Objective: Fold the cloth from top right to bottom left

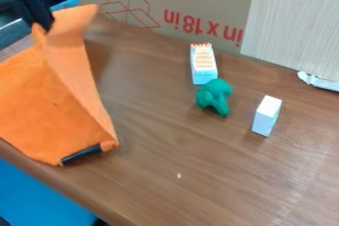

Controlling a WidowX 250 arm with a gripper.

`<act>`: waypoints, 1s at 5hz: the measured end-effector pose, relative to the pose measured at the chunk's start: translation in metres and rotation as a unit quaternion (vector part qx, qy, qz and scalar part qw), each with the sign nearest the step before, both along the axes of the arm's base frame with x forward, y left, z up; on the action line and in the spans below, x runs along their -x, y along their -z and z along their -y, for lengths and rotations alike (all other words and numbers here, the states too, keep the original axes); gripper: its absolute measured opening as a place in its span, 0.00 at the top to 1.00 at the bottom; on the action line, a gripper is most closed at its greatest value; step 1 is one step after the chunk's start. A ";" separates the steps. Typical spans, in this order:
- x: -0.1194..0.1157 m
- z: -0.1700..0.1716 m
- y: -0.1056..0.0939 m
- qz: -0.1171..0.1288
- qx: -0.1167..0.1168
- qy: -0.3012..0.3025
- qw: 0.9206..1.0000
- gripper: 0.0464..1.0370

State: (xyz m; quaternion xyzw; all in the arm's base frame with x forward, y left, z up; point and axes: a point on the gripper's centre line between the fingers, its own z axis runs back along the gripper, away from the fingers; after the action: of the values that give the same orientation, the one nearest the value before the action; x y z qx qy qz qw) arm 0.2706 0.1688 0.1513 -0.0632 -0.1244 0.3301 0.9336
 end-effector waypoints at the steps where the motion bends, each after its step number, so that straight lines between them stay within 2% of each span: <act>1: 0.007 -0.023 -0.002 -0.011 -0.009 -0.014 1.000 0.98; 3: 0.024 -0.060 0.001 -0.038 -0.028 -0.031 0.998 0.98; 4: 0.033 -0.068 0.000 -0.041 -0.029 -0.023 0.998 0.98; 5: 0.044 -0.077 -0.001 -0.035 -0.019 -0.030 0.999 0.98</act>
State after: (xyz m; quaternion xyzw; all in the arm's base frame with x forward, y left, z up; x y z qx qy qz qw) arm 0.2262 0.2455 0.1519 -0.0305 -0.0996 0.3575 0.9281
